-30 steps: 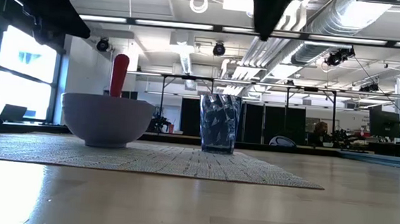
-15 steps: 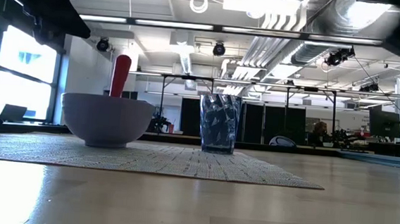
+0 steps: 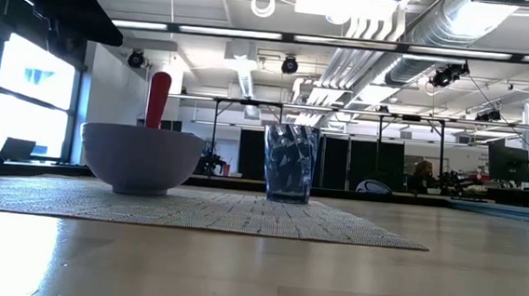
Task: Pick & Place Utensil
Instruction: Put the yellow spoon into the purple bowl
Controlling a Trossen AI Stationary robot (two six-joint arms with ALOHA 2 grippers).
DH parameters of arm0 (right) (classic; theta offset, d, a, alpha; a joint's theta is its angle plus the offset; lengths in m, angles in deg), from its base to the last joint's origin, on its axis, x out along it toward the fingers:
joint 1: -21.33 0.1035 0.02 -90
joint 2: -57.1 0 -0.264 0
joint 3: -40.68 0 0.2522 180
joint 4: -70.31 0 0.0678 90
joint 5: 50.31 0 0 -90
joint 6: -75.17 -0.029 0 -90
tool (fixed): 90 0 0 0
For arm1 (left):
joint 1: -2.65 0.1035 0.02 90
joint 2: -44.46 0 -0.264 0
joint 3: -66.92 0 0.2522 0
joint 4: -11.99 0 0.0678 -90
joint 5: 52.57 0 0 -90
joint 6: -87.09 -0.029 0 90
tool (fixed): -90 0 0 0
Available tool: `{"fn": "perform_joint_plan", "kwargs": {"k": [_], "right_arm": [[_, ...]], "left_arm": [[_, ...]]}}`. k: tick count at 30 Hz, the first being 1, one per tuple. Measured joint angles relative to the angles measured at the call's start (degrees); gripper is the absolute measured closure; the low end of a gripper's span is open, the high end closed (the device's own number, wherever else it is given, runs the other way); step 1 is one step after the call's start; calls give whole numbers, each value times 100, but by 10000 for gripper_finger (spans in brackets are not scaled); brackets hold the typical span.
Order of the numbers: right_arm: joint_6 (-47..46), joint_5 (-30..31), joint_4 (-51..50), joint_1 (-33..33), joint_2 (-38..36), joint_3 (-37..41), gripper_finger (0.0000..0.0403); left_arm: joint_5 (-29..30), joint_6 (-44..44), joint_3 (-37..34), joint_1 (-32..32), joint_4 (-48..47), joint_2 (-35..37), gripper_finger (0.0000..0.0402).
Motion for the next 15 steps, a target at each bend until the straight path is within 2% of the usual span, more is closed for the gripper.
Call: {"fn": "perform_joint_plan", "kwargs": {"k": [4, 7, 11, 15], "right_arm": [[-536, 339, 467, 148, -385, 151, 274], [-1238, 1087, 844, 236, -938, 343, 275], [-2581, 2391, 1487, 477, -1945, 755, 275], [-4171, 3126, 2051, 730, -2842, 1364, 273]], "left_arm": [[1, 0, 0, 0, -4, -2, 367], [2, 0, 0, -2, -4, -2, 367], [4, 0, 0, -1, -7, -2, 367], [9, 0, 0, 0, -9, -2, 367]]}}
